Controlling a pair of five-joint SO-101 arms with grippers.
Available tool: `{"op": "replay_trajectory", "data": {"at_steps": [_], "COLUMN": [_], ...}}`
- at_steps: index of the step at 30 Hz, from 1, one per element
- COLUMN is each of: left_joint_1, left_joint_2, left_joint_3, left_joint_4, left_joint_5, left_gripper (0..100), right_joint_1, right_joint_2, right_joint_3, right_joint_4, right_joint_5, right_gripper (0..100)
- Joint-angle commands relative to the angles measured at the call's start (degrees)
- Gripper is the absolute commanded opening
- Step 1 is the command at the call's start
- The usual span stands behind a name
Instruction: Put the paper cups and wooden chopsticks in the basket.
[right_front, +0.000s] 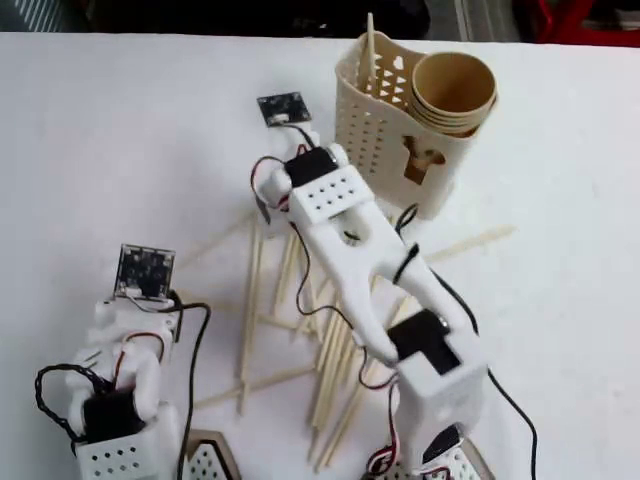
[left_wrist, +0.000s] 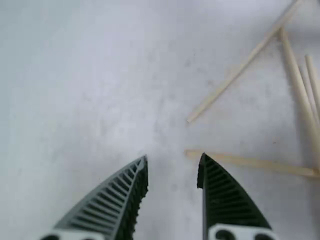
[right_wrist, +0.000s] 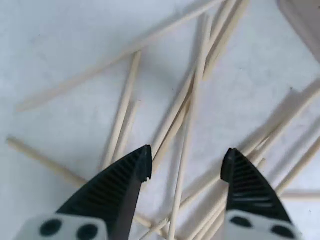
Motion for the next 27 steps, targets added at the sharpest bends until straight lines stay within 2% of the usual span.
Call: {"op": "replay_trajectory", "data": {"at_steps": [1,9,15,20,27], "left_joint_1": [-0.1,-0.1,-0.1,-0.1,-0.1], "left_joint_2": [-0.5,-0.5,-0.5,-0.5,-0.5], "left_joint_3": [-0.4,-0.4,-0.4,-0.4,-0.4], "left_joint_4": [-1.3,-1.3,-1.3,-1.3,-1.2], "left_joint_5": [-0.5,-0.5,-0.5,-0.5,-0.5], "left_gripper": [17,17,17,17,17], "right_joint_1": [-0.3,2.6,3.4,3.1,3.1], "right_joint_2": [2.2,8.9,12.4,17.6,29.8], "right_joint_3": [-2.2,-2.2,-2.5,-7.9,-21.4], "right_joint_4": [-4.2,-13.1,-15.3,-11.7,0.4], "right_joint_5": [-0.5,-0.5,-0.5,-0.5,-0.5], "right_gripper": [23.3,23.0,14.6,15.1,13.2]}}
